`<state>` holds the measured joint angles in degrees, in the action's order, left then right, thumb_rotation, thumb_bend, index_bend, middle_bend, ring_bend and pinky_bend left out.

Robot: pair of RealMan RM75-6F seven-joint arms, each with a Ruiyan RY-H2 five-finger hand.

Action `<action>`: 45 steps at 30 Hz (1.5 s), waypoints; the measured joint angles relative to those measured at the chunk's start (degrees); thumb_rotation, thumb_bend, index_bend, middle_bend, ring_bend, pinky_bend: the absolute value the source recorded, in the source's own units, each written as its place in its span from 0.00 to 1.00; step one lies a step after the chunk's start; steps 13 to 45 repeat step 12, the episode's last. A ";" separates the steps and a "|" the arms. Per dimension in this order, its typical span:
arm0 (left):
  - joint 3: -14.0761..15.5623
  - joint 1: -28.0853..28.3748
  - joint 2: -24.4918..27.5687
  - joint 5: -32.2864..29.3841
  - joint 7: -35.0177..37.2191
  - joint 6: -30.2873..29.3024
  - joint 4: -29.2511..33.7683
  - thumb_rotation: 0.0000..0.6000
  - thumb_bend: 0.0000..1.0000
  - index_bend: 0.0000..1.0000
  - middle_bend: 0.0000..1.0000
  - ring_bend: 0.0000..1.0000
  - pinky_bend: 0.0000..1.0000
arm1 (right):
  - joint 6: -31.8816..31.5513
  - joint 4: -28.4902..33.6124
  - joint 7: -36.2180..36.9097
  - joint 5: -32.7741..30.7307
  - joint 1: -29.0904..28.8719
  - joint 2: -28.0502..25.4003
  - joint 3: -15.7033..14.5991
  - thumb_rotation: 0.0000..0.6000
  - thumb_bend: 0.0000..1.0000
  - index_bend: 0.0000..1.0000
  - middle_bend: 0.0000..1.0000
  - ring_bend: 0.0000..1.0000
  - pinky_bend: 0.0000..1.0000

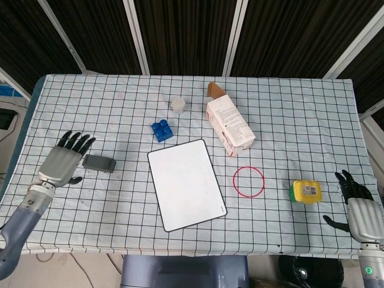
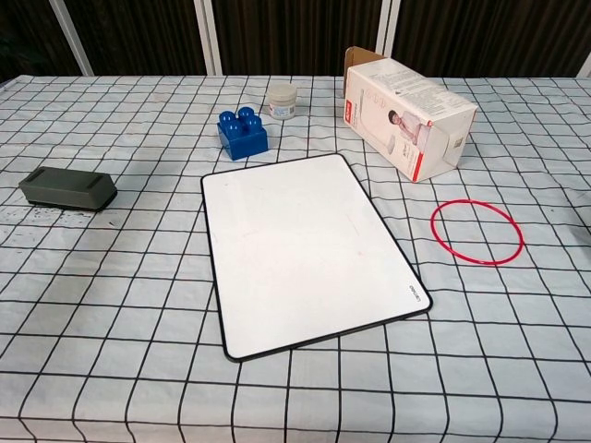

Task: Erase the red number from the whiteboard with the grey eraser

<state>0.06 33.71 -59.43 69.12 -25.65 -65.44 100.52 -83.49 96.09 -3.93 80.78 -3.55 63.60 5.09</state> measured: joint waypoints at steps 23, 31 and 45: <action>4.57 -12.72 6.16 11.81 7.98 -13.13 3.60 1.00 0.08 0.00 0.04 0.00 0.00 | -0.45 -0.26 0.29 0.52 0.10 0.12 -0.04 1.00 0.04 0.05 0.06 0.17 0.18; 4.57 -12.72 6.16 11.81 7.98 -13.13 3.60 1.00 0.08 0.00 0.04 0.00 0.00 | -0.45 -0.26 0.29 0.52 0.10 0.12 -0.04 1.00 0.04 0.05 0.06 0.17 0.18; 4.57 -12.72 6.16 11.81 7.98 -13.13 3.60 1.00 0.08 0.00 0.04 0.00 0.00 | -0.45 -0.26 0.29 0.52 0.10 0.12 -0.04 1.00 0.04 0.05 0.06 0.17 0.18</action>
